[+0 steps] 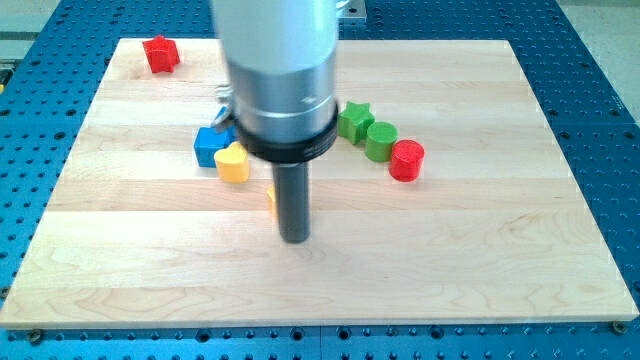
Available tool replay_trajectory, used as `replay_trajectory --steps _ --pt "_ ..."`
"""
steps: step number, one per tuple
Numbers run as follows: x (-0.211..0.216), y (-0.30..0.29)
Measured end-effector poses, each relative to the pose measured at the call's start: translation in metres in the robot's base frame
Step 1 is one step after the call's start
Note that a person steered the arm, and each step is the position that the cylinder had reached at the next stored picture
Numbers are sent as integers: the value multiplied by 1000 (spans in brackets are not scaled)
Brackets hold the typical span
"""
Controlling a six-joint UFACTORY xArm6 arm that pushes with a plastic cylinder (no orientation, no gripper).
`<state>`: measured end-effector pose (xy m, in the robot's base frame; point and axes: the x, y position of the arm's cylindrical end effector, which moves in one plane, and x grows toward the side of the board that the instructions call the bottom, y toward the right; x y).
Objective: Place the yellow hexagon diagonally to the top left of the green star
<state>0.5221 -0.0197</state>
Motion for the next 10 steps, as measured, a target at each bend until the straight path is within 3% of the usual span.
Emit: replay_trajectory --steps 4,10 --pt "-52 -30" --pt "-203 -97"
